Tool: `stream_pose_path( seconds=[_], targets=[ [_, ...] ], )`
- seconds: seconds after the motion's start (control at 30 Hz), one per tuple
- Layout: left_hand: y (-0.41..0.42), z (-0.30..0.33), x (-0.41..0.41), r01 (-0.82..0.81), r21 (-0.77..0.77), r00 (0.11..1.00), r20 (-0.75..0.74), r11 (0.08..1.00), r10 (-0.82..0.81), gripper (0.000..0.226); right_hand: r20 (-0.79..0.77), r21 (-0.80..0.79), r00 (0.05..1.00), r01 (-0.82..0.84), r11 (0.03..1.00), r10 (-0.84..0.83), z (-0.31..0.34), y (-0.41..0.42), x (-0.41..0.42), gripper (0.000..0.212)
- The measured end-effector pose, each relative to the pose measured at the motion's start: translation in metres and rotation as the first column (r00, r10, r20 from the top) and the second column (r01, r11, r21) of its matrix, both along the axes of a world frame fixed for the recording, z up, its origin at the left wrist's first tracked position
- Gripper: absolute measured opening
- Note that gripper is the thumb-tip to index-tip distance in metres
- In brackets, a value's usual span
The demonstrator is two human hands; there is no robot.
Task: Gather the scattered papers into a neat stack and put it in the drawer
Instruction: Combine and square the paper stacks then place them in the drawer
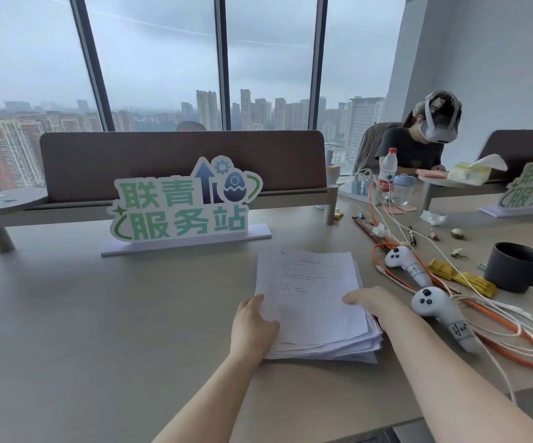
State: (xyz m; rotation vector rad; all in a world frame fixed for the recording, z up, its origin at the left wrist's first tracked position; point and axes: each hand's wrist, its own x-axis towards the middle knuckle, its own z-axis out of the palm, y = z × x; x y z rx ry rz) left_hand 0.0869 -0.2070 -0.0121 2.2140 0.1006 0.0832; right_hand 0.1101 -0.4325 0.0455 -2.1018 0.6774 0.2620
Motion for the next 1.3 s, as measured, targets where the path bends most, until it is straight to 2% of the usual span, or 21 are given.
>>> stream_pose_path(
  seconds=[0.27,0.4,0.5,0.57,0.7,0.83,0.93,1.1,1.2,1.3],
  targets=[
    [0.012,-0.001,-0.005,-0.019,0.003,1.0,0.014,1.0,0.019,0.064,0.055,0.042,0.998,-0.022,0.999,0.019,-0.011,0.016,-0.004,0.069],
    [0.018,-0.002,-0.007,-0.032,0.001,0.999,0.022,0.999,0.032,0.063,0.131,-0.151,0.991,0.003,0.989,0.017,-0.016,0.023,-0.007,0.032],
    [0.018,-0.003,-0.009,-0.037,-0.004,0.999,0.031,0.999,0.037,0.062,0.134,-0.172,0.991,0.028,0.985,-0.005,-0.008,0.025,-0.007,0.02],
    [0.018,-0.004,-0.01,-0.036,-0.01,0.999,0.038,0.999,0.036,0.062,0.111,-0.128,0.993,0.043,0.991,-0.029,-0.002,0.024,-0.006,0.027],
    [0.019,-0.004,-0.01,-0.037,-0.015,0.998,0.044,0.999,0.037,0.061,0.012,0.018,0.999,0.053,0.998,-0.053,0.007,0.025,-0.01,0.061],
    [0.02,-0.005,-0.009,-0.035,-0.031,0.998,0.043,0.999,0.036,0.062,-0.003,0.018,0.998,0.059,0.998,-0.059,0.001,0.027,-0.012,0.065],
    [0.022,-0.005,-0.01,-0.039,-0.056,0.999,0.031,0.998,0.041,0.062,0.059,0.008,0.998,0.032,0.999,-0.032,-0.007,0.028,-0.016,0.063],
    [0.03,-0.004,-0.011,-0.043,-0.083,0.999,0.021,0.996,0.045,0.063,0.206,0.02,0.976,-0.077,0.997,0.071,-0.008,0.035,-0.021,0.077],
    [0.037,-0.004,-0.011,-0.048,-0.126,0.999,-0.003,0.991,0.048,0.065,0.336,0.012,0.937,-0.107,0.994,0.097,-0.005,0.042,-0.025,0.055],
    [0.051,-0.005,-0.007,-0.082,-0.264,0.997,-0.038,0.961,0.074,0.066,0.478,0.028,0.871,-0.145,0.989,0.114,-0.001,0.047,-0.029,0.032]
  ],
)
